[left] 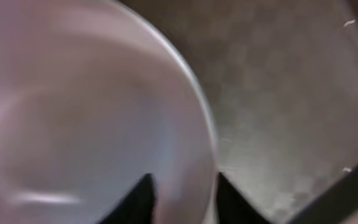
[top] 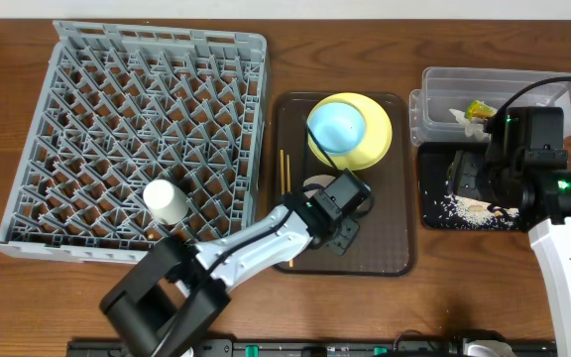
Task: Sort waste into correct bins and load items into the dishwasher
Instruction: 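Grasp the pink-rimmed white dish on the tray with the left gripper, then carry the pink dish into the dish rack and release it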
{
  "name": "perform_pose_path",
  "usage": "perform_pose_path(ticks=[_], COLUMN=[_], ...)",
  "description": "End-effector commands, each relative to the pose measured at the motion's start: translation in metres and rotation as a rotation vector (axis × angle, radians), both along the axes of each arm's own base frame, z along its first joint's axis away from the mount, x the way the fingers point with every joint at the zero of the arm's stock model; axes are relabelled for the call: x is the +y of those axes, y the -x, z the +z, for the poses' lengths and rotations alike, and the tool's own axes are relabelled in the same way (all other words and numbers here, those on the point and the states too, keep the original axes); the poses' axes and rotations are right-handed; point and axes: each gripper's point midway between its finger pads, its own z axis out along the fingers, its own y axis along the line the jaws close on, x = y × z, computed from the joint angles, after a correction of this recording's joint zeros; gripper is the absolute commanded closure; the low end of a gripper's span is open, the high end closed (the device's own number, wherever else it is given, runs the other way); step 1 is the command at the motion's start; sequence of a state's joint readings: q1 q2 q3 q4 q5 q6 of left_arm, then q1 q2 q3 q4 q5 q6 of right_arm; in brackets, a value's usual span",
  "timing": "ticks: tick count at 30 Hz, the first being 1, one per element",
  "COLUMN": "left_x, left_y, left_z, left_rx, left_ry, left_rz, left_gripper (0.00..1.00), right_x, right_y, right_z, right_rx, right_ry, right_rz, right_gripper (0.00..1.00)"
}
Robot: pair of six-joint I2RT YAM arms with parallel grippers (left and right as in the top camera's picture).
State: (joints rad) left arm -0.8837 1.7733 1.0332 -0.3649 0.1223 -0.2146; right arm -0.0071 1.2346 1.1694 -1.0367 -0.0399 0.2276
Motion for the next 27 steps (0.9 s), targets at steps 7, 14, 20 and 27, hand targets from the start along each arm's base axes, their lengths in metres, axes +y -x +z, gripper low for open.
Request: perform_pose_path(ticks=[7, 14, 20, 27], left_x=[-0.007, -0.004, 0.057, 0.125], left_y=[-0.011, -0.026, -0.064, -0.100], left_z=[0.033, 0.130, 0.197, 0.214], left_rx=[-0.072, -0.232, -0.367, -0.289], left_ry=[0.058, 0.244, 0.351, 0.521], left_rz=[0.005, 0.041, 0.210, 0.312], left_gripper=[0.94, 0.94, 0.94, 0.94], right_x=[-0.007, -0.007, -0.007, -0.007], right_y=[0.001, 0.002, 0.002, 0.002], right_z=[0.004, 0.003, 0.003, 0.003], right_rx=[-0.006, -0.002, -0.002, -0.002], right_ry=[0.007, 0.007, 0.007, 0.007], right_rz=[-0.032, -0.031, -0.031, -0.031], right_gripper=[0.37, 0.37, 0.37, 0.37])
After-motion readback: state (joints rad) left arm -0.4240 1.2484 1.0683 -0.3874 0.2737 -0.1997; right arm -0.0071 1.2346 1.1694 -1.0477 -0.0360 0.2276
